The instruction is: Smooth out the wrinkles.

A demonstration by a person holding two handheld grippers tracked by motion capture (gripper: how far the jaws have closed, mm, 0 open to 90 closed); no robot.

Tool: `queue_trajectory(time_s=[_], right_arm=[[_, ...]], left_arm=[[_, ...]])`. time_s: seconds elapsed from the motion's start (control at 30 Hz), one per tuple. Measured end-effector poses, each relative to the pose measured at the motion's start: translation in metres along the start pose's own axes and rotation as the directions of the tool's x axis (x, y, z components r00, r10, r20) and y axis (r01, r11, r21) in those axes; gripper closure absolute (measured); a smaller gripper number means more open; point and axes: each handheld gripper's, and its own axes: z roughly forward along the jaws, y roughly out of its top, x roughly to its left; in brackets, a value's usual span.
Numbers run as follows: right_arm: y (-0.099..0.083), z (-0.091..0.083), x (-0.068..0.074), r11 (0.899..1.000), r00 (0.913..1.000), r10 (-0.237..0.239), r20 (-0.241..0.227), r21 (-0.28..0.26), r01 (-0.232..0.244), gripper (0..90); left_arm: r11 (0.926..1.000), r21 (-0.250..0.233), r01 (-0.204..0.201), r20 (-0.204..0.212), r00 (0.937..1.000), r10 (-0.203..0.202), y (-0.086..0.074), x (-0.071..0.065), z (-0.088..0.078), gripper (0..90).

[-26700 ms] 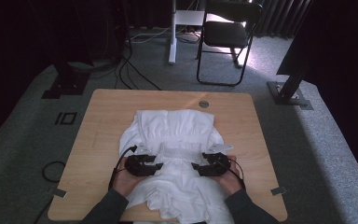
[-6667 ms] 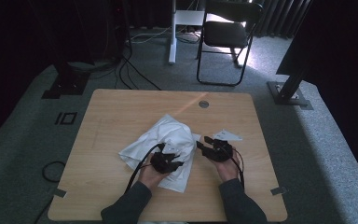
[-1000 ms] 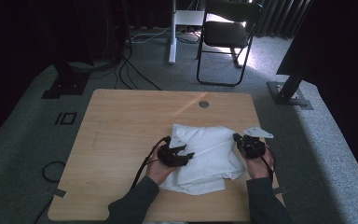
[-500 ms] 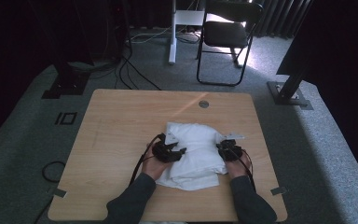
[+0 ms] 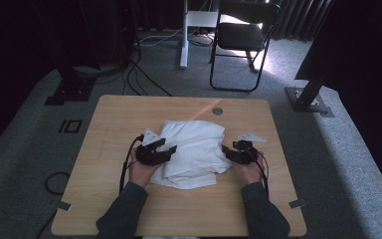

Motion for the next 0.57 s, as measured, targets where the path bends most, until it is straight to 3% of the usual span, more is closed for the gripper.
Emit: queue_trajectory(time_s=[0.17, 0.33, 0.47, 0.57], right_arm=[[-0.022, -0.040, -0.014, 0.999, 0.9999, -0.003, 0.015, -0.042, 0.004, 40.3], [-0.054, -0.069, -0.033, 0.999, 0.9970, 0.016, 0.076, -0.053, -0.012, 39.1], [-0.068, -0.075, -0.044, 0.997, 0.9942, 0.060, 0.090, -0.049, -0.056, 38.3], [-0.067, -0.075, -0.050, 0.994, 0.9910, 0.100, 0.089, -0.052, -0.095, 34.7]], left_arm=[[0.9997, -0.009, 0.022, -0.053, 0.9983, -0.022, -0.023, 0.015, -0.026, 42.0], [0.9976, 0.013, 0.068, -0.115, 0.9911, -0.066, -0.049, 0.033, -0.039, 42.1], [0.9952, 0.001, 0.097, -0.142, 0.9852, -0.096, -0.062, 0.041, -0.047, 42.1], [0.9947, 0.009, 0.103, -0.162, 0.9817, -0.100, -0.066, 0.044, -0.050, 42.1]])
